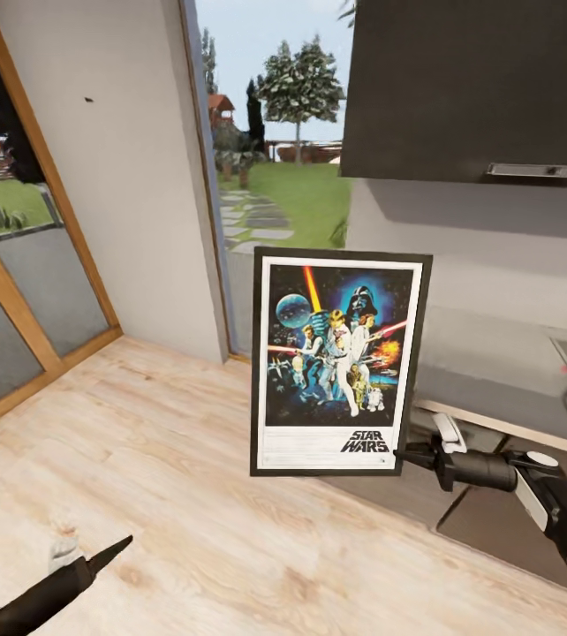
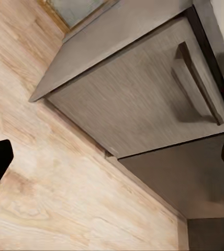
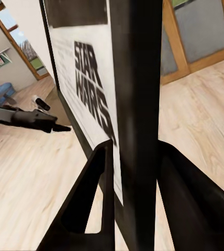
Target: Pick up the poster from the kitchen countertop and hang it on one of the wall nails in the kitchen.
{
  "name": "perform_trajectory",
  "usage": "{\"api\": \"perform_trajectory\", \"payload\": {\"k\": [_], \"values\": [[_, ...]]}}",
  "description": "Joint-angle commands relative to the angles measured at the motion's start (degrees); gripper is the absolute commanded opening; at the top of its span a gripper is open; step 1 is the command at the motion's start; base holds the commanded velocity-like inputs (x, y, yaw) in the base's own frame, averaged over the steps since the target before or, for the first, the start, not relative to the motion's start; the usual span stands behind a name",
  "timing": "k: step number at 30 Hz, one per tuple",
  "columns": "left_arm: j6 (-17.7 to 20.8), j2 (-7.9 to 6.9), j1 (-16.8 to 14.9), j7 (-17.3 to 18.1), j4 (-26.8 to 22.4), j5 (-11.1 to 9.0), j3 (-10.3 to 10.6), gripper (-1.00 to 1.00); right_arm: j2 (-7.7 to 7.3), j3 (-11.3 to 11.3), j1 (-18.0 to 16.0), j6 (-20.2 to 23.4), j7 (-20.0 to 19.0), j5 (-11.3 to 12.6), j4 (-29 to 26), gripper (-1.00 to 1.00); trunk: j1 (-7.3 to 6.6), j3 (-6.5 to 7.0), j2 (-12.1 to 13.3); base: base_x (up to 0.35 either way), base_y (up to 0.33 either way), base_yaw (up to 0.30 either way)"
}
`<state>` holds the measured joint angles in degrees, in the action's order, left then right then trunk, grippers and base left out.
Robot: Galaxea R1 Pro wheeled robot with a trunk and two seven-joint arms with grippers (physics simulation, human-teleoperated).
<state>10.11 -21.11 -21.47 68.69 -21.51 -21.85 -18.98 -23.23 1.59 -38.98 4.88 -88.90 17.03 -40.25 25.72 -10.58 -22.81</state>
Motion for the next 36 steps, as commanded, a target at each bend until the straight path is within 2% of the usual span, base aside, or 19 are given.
{"api": "perform_trajectory", "payload": {"k": [1,2,3,4,6,9,15,16,20,28,36], "values": [[2.91,0.33,-0.05,-0.72,-3.01,-0.09,-0.05,1.0,-0.08,0.16,-0.04,0.78,-0.31,0.35,0.0,-1.0,0.06,-0.19,-0.11,0.278,0.236,0.199],[4.94,0.71,-0.03,-1.45,-5.89,-0.08,-0.04,1.0,-0.09,0.16,-0.04,0.83,-0.31,0.35,0.0,-1.0,0.06,-0.25,-0.11,0.279,0.236,0.199],[8.36,1.61,-0.04,-2.47,-11.44,-0.06,0.0,1.0,-0.11,0.16,-0.04,0.9,-0.31,0.36,0.0,-1.0,0.06,-0.32,-0.11,0.279,0.236,0.199],[9.64,1.99,-0.05,-2.81,-14.11,-0.06,0.0,1.0,-0.12,0.16,-0.04,0.92,-0.33,0.36,-0.02,-1.0,0.06,-0.38,-0.11,0.279,0.236,0.199],[12.66,2.9,-0.05,-3.51,-22.49,-0.13,0.0,1.0,-0.14,0.16,-0.04,1.03,-0.36,0.37,-0.05,-1.0,0.06,-0.52,-0.11,0.279,0.236,0.199],[13.76,3.45,-0.05,-3.81,-26.79,-0.2,0.03,1.0,-0.14,0.15,-0.04,1.1,-0.38,0.37,-0.07,-1.0,0.06,-0.71,-0.11,0.279,0.236,0.199],[14.15,7.15,-0.06,-4.26,-33.09,0.23,0.34,1.0,-0.11,0.18,-0.04,1.12,-0.34,0.34,-0.09,-1.0,0.06,-1.11,-0.11,0.28,0.235,0.195],[14.18,7.72,-0.06,-4.29,-34.75,0.78,0.74,1.0,-0.09,0.21,-0.04,1.09,-0.33,0.39,-0.09,-1.0,0.06,-1.18,-0.11,0.281,0.233,0.189],[14.31,8.39,-0.06,-4.29,-37.16,3.25,1.74,1.0,-0.09,0.2,-0.04,1.09,-0.31,0.38,-0.09,-1.0,0.06,-1.46,-0.11,0.281,0.232,0.185],[14.54,8.49,-0.06,-4.07,-37.96,8.04,1.95,1.0,-0.15,0.08,-0.04,1.17,-0.31,0.38,-0.09,-1.0,0.06,-2.01,-0.11,0.25,0.238,0.181],[14.58,8.43,-0.06,-3.94,-38.09,8.63,1.93,1.0,-0.22,0.08,-0.04,1.11,-0.31,0.37,-0.09,-1.0,0.06,-2.28,-0.11,0.166,0.27,0.081]]}}
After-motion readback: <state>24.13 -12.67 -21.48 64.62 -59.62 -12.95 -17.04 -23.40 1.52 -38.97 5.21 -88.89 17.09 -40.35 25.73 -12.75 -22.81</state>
